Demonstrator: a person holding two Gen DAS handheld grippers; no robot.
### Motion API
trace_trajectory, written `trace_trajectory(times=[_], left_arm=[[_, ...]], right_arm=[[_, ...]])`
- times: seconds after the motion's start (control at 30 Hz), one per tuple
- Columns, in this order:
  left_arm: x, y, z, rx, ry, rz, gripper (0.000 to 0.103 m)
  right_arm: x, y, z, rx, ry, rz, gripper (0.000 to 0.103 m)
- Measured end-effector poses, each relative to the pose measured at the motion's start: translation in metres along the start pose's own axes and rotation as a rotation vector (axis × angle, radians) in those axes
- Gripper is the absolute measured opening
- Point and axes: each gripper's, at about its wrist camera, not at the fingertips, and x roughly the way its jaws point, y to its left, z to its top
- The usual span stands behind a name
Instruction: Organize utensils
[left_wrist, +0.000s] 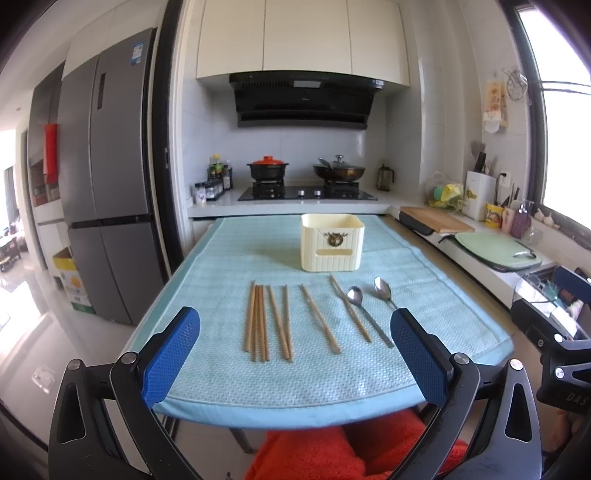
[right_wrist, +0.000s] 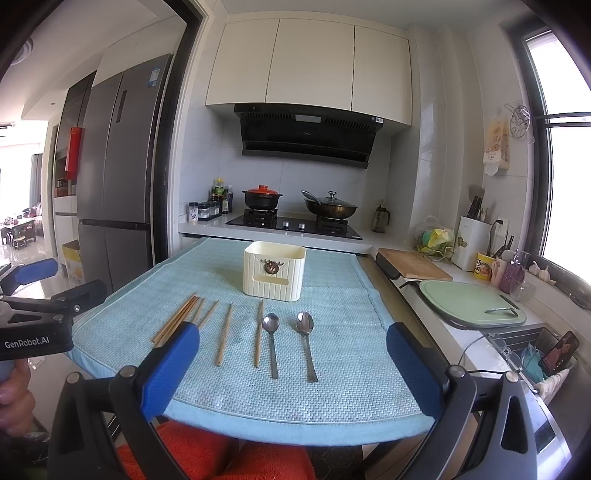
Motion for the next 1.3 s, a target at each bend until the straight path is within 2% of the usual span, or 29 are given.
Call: trace_trajectory(times=[0.5,0.8,1.17,1.3], left_arm=[[0.003,-0.003,0.001,0.022,0.011,-0.019,0.103],[0.01,0.0,0.0,0.033,0.035,0.018,0.103],[0.026,0.004,-0.001,0.02,0.085,0.012,0.103],[0.026,0.007,0.0,0.006,0.069,-0.012,0.103]], right_arm=[[0.002,-0.005,0.0,0.017,0.008,0.008,0.103],[0.006,-0.005,0.001,0.023,0.019,0.008,0.103],[0.013,-0.008,0.002,0.027,0.034,0.001,0.103],[0.018,-0.008,0.004,0.009,0.035,0.017,0.103]])
